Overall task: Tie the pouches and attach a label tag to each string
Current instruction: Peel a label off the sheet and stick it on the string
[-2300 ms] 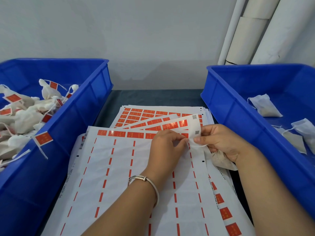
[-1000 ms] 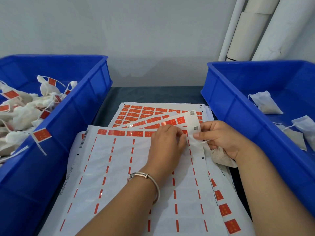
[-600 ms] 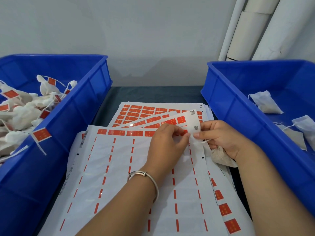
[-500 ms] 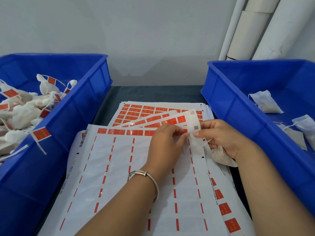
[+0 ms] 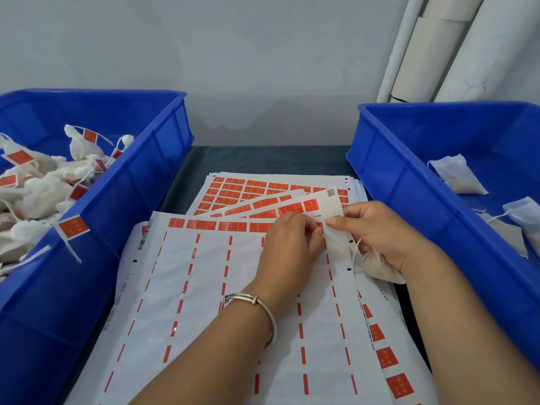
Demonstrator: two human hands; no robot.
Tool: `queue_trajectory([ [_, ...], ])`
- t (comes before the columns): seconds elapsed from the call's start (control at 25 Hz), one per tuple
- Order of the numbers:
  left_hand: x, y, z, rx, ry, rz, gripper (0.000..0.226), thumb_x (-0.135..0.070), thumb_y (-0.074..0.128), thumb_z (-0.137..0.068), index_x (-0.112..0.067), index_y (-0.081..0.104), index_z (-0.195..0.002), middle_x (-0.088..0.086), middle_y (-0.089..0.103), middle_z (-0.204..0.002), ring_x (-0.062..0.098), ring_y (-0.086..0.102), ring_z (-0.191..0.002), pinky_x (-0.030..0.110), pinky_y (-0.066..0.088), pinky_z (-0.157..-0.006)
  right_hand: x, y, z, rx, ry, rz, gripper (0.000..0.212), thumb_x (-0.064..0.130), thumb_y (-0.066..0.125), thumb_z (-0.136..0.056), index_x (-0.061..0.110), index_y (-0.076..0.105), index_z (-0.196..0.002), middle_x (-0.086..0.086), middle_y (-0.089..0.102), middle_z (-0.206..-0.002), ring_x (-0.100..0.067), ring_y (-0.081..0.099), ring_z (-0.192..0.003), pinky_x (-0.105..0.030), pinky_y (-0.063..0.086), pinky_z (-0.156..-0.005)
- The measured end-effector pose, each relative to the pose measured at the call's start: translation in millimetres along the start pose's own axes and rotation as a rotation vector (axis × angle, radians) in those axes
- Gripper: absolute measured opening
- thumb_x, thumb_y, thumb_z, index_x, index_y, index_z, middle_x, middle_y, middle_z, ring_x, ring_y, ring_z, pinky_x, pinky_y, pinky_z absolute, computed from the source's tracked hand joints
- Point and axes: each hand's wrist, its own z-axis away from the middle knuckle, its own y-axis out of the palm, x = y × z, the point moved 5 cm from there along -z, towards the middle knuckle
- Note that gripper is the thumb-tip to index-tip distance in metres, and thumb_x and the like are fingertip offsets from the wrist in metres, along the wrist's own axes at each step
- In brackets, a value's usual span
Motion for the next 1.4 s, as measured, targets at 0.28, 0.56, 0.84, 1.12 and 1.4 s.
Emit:
queue_trajectory([
  [0.28,4,-3,-1,-0.01,-0.026,0.043,0.007,-0.032,0.049,-0.094,-0.028,0.049,-0.088,-0.021,0.043,-0.084,0.002,0.048,-0.081,0.008,0.036,-0.067,-2,-1,-1,-0.011,0.03,0.01,0.008,0.023,0.068,-0.086,0.017,0.073,-0.085,0.01,0.074,-0.081,-0.003,0.06,-0.046,-0.012,0.037,-0.038],
  [0.56,4,-7,0,-0.028,-0.077,0.114,0.017,-0.029,0.054,-0.092,-0.034,0.046,-0.078,-0.019,0.046,-0.084,0.002,0.05,-0.077,0.006,0.036,-0.06,-1,-1,0,-0.014,0.047,0.006,0.008,0.023,0.068,-0.086,0.017,0.073,-0.087,0.009,0.075,-0.084,-0.004,0.062,-0.047,-0.012,0.037,-0.037],
  [0.84,7,-6,-3,-0.081,-0.087,0.156,0.006,-0.034,0.061,-0.088,-0.031,0.058,-0.083,-0.015,0.056,-0.082,0.006,0.055,-0.075,0.01,0.044,-0.065,-1,-1,0,0.004,0.029,0.014,0.007,0.023,0.068,-0.085,0.02,0.074,-0.082,0.008,0.075,-0.084,-0.006,0.062,-0.049,-0.013,0.037,-0.038],
  [1.12,14,-13,-4,0.024,-0.143,0.047,0.018,-0.029,0.057,-0.09,-0.027,0.056,-0.073,-0.009,0.057,-0.073,0.008,0.056,-0.064,0.007,0.036,-0.051,0,-1,-1,-0.057,0.051,0.009,0.005,0.021,0.067,-0.087,0.02,0.071,-0.088,0.012,0.074,-0.084,-0.002,0.062,-0.047,-0.012,0.038,-0.037],
  [1.4,25,-18,-8,0.22,-0.233,-0.007,0.019,-0.033,0.049,-0.095,-0.026,0.052,-0.077,-0.007,0.058,-0.075,0.008,0.057,-0.064,0.009,0.036,-0.051,19,-16,10,-0.064,-0.027,0.469,0.028,0.018,0.063,-0.084,0.041,0.059,-0.1,0.005,0.058,-0.077,-0.009,0.056,-0.068,-0.022,0.046,-0.062],
])
